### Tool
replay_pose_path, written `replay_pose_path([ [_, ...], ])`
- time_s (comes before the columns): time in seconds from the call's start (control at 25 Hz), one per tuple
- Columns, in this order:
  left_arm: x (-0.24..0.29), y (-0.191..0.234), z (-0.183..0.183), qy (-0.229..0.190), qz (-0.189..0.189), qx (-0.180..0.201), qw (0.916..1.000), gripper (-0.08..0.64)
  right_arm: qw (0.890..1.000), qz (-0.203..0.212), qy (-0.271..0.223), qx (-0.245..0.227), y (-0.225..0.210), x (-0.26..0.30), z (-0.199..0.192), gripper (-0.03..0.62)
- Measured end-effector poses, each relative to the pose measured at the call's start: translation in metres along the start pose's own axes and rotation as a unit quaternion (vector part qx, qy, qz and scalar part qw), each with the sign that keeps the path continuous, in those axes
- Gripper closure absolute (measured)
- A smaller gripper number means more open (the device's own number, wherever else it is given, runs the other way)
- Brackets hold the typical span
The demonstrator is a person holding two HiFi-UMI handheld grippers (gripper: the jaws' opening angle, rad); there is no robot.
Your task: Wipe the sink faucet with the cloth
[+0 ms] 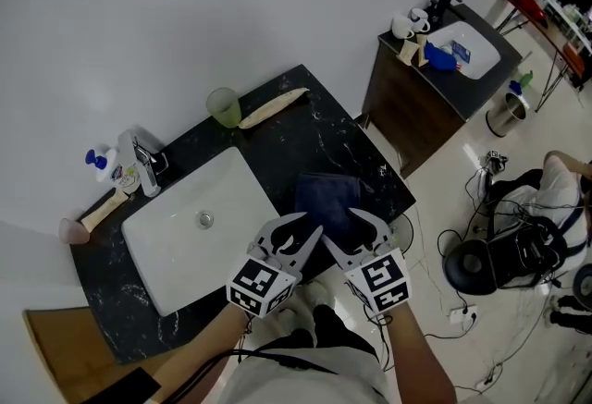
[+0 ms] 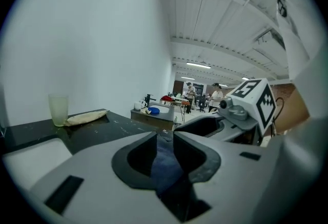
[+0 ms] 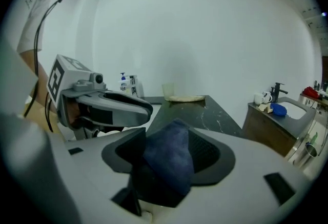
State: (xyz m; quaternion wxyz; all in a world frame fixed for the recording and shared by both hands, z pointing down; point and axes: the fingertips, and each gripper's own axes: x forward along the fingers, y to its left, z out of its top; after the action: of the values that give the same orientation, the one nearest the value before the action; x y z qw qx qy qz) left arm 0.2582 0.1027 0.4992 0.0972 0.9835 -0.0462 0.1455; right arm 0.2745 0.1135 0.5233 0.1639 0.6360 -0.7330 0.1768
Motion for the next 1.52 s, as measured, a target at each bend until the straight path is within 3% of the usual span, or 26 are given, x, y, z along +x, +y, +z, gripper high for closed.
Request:
replay_pose_path([
  [0.04, 0.002, 0.003, -0.002, 0.003, 0.003, -0.003, 1.0000, 0.468, 1.000, 0.003, 0.009, -0.005, -0.002, 0.005, -0.003, 0.337],
  [0.32, 0.004, 0.022, 0.003, -0.001, 0.026, -0.012, 0.9996, 0.468, 0.997, 0.015, 0.066, -0.027, -0.018, 0.040, -0.017, 0.311],
  [0.52, -0.003, 0.034, 0.007, -0.009, 0.045, -0.021, 0.9987, 0.468, 0.990, 0.030, 0.126, -0.049, -0.018, 0.059, -0.034, 0.280],
  [0.76, -0.010, 0.043, 0.009, -0.012, 0.059, -0.021, 0.9980, 0.468, 0.983, 0.035, 0.178, -0.032, -0.023, 0.068, -0.050, 0.273],
  [0.8, -0.012, 0.044, 0.010, -0.012, 0.061, -0.019, 0.9979, 0.468, 0.982, 0.034, 0.186, -0.029, -0.024, 0.068, -0.049, 0.286],
  [0.92, -0.019, 0.046, 0.013, -0.017, 0.071, -0.022, 0.9971, 0.468, 0.978, 0.031, 0.203, -0.029, -0.030, 0.067, -0.048, 0.455],
  [1.24, -0.050, 0.061, 0.019, -0.032, 0.123, -0.029, 0.9915, 0.468, 0.970, 0.040, 0.226, -0.076, -0.025, 0.069, -0.047, 0.515],
  [1.52, -0.101, 0.084, 0.017, -0.050, 0.180, -0.043, 0.9814, 0.468, 0.982, 0.070, 0.167, -0.047, -0.014, 0.070, -0.022, 0.522],
])
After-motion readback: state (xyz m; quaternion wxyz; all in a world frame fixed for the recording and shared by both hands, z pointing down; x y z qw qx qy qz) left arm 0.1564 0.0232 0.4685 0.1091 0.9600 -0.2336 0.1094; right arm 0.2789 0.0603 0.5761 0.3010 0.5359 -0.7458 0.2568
